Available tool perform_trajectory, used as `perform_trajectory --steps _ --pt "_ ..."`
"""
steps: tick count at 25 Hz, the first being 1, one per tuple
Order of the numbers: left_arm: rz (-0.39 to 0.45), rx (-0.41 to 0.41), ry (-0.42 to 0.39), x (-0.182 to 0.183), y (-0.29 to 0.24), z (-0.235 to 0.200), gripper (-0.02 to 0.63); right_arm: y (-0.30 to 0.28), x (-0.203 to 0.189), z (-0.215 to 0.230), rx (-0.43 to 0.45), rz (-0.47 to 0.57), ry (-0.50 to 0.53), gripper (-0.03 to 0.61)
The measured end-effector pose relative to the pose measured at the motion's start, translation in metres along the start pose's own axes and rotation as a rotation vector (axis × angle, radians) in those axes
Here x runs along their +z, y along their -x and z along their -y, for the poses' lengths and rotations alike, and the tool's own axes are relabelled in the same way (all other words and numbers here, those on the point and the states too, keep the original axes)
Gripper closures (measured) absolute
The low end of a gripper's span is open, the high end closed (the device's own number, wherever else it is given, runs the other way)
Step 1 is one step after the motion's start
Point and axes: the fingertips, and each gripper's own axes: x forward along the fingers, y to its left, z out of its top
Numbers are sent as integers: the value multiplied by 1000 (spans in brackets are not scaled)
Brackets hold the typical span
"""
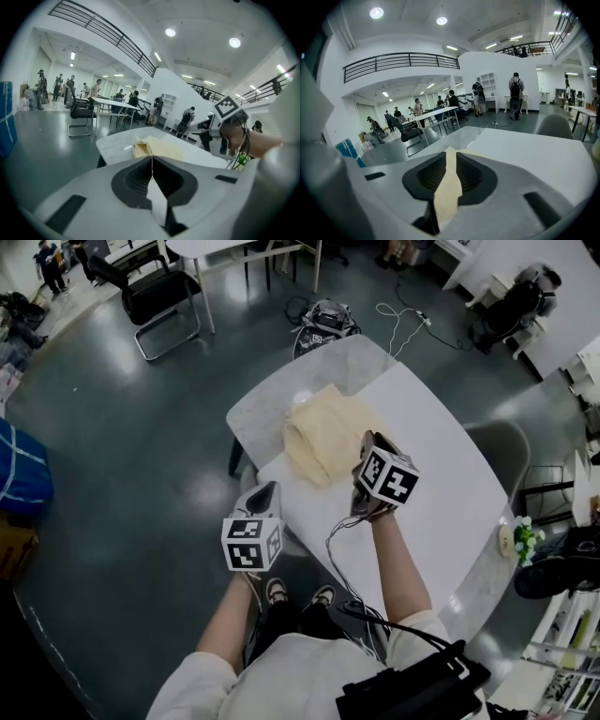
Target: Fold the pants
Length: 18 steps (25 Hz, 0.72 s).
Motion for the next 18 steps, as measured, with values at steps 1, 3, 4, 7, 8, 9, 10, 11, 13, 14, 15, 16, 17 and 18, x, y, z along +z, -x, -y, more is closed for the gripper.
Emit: perform_trajectory --steps 1,3,4,7,8,9,10,11,13,14,15,16,17,18 --pt "8 -3 -3 3 2 6 604 9 1 1 6 5 10 518" --pt "20 -5 -9 9 7 19 604 26 2 2 20 15 28 518" --pt "24 -6 -15 12 10 25 604 36 2 2 29 19 32 522" --pt "37 -3 -37 20 20 41 604 68 2 -1 53 32 31 530" --pt "42 -3 -44 24 25 47 604 79 2 -1 57 39 31 537" --pt "48 -2 -51 27 29 53 604 91 2 0 59 47 33 547" --pt "53 -2 -59 30 33 59 604 101 2 2 62 53 33 560" --pt "57 -1 -67 32 37 65 604 112 0 4 66 56 31 571" --pt "67 1 -86 37 44 78 604 129 -4 10 75 59 26 584" --pt "73 3 -94 39 48 83 604 137 -6 13 77 61 25 584" --pt "79 7 -100 40 51 88 604 145 -8 16 79 64 26 584" --pt "84 11 -105 42 55 93 604 152 -11 18 80 67 28 584" --pt "90 16 -110 43 58 97 604 159 -13 20 82 71 32 584" --pt "97 21 -116 44 61 101 604 165 -15 22 83 76 35 584"
